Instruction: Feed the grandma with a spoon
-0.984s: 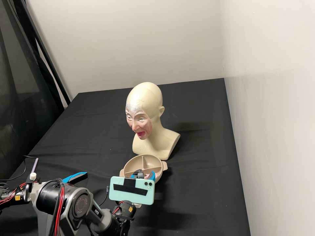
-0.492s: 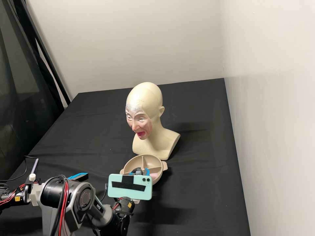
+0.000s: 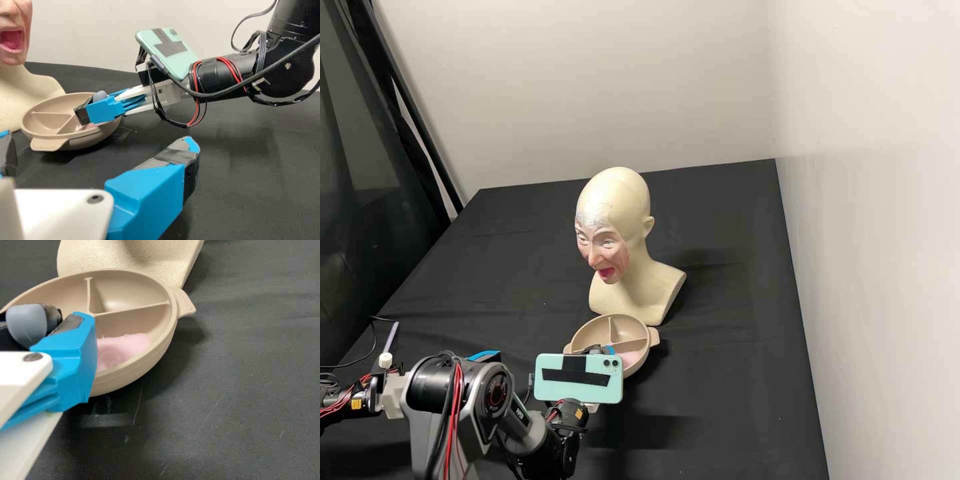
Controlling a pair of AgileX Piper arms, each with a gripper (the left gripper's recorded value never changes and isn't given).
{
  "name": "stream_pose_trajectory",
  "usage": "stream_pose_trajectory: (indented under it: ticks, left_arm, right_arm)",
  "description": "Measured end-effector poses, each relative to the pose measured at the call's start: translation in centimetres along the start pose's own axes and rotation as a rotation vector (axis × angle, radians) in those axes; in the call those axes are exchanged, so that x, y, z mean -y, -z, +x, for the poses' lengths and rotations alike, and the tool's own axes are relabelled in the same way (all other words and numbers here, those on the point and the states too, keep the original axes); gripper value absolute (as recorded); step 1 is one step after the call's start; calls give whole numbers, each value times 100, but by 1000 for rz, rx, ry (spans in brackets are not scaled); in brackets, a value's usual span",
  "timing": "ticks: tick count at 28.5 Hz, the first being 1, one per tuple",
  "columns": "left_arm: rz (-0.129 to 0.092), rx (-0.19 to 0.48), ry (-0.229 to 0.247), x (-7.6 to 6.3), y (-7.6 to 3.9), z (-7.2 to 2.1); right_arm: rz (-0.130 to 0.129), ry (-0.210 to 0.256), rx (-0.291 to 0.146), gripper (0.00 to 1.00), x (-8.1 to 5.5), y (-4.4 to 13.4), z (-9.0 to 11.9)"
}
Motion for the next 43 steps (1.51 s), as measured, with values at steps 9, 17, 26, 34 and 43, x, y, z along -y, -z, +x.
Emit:
stream_pose_trajectory:
  ticks: [9, 17, 26, 34, 43]
  left_arm:
    - [1, -1, 18, 53, 3, 27]
    - [1, -1, 18, 53, 3, 27]
    - [1, -3, 24, 72, 8, 33]
    - [1, -3, 24, 72, 8, 33]
    - [1, -3, 24, 72, 8, 33]
  right_arm:
    - [6, 0, -2, 0, 3, 5, 18]
    - [11, 0, -2, 0, 3, 5, 18]
    - [48, 3, 5, 0, -28, 34, 28]
    - [79, -11, -12, 0, -135, 108, -10]
    - [114, -71, -56, 0, -337, 204, -97]
